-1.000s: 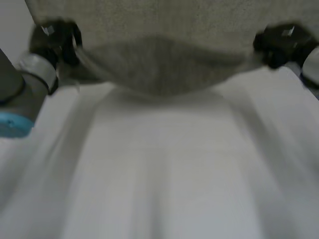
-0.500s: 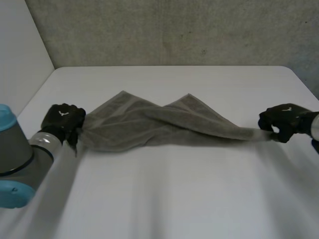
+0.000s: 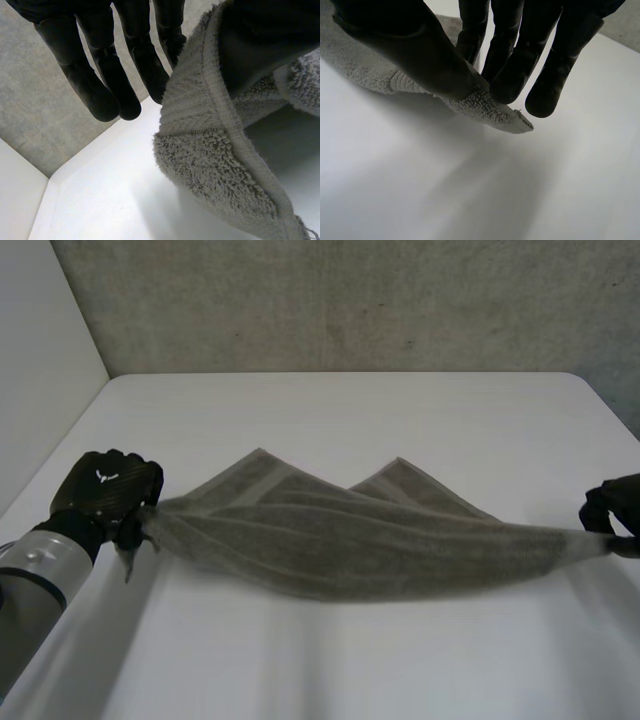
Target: Fold the towel.
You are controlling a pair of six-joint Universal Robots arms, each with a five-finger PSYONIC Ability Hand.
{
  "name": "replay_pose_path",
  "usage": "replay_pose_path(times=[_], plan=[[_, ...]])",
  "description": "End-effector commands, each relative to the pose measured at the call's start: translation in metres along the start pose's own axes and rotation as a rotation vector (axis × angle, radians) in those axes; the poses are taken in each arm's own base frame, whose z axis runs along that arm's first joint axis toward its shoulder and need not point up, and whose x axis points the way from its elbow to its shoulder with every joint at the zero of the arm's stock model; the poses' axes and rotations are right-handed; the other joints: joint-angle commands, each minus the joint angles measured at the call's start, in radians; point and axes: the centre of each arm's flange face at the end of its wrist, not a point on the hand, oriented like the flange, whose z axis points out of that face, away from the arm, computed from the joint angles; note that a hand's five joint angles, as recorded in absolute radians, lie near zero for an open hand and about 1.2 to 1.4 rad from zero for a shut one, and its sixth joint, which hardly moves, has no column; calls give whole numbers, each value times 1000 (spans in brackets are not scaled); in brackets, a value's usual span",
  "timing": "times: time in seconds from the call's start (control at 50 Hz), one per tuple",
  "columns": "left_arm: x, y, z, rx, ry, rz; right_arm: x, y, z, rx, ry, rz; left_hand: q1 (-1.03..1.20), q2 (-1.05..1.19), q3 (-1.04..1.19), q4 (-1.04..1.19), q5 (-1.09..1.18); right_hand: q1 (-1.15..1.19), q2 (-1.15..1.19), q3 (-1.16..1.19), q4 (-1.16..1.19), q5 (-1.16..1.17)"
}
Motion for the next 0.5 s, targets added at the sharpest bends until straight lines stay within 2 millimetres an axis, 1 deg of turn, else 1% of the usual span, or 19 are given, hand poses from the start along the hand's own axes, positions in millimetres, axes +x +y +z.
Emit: replay_pose_path(times=[0.02, 0.12, 0.16, 0.24, 0.28, 0.3, 0.32, 0.34, 0.38, 0.4, 0.44, 0.46, 0.48, 0.5], plan=[[-3, 6, -4, -20, -13, -6, -5, 9, -7, -36, -8, -64, -60, -123, -156, -125, -272, 51, 253, 52, 60, 34], [-4, 9, -1, -30, -14, -10, -9, 10, -5, -35, -24, -87, -60, -123, -156, -125, -272, 51, 253, 52, 60, 34], [-2, 14, 0, -46, -5, -12, -10, 11, -2, -38, -31, -82, -60, -123, -156, -125, -272, 51, 253, 52, 60, 34], [3, 17, -1, -61, 13, -12, -11, 12, 0, -42, -30, -82, -77, -141, -173, -142, -289, 51, 253, 52, 60, 34], [5, 19, -2, -67, 21, -11, -12, 13, 2, -47, -35, -85, -162, -225, -258, -227, -374, 51, 253, 52, 60, 34], [5, 19, -2, -67, 21, -11, -12, 13, 2, -47, -35, -85, -162, -226, -258, -227, -374, 51, 253, 52, 60, 34], [6, 20, -3, -72, 24, -12, -14, 13, 4, -47, -39, -87, -223, -287, -319, -289, -435, 51, 253, 52, 60, 34], [6, 20, -3, -72, 24, -12, -14, 13, 4, -47, -39, -87, -224, -287, -320, -289, -436, 51, 253, 52, 60, 34], [9, 21, -8, -80, 40, -14, -15, 11, 5, -39, -38, -93, -408, -471, -504, -473, -620, 51, 253, 52, 60, 34], [9, 21, -8, -80, 40, -14, -15, 11, 5, -39, -38, -93, -409, -472, -505, -474, -621, 51, 253, 52, 60, 34], [11, 20, -10, -77, 57, -14, -13, 9, 7, -28, -18, -94, -590, -653, -686, -655, -802, 51, 253, 52, 60, 34], [11, 20, -10, -77, 57, -14, -13, 9, 7, -28, -17, -94, -591, -654, -687, -656, -803, 51, 253, 52, 60, 34], [10, 16, -11, -64, 60, -12, -10, 8, 7, -25, -2, -96, -669, -733, -765, -735, -881, 51, 253, 52, 60, 34], [10, 16, -11, -64, 60, -12, -10, 8, 8, -24, -2, -96, -670, -734, -766, -735, -882, 51, 253, 52, 60, 34]])
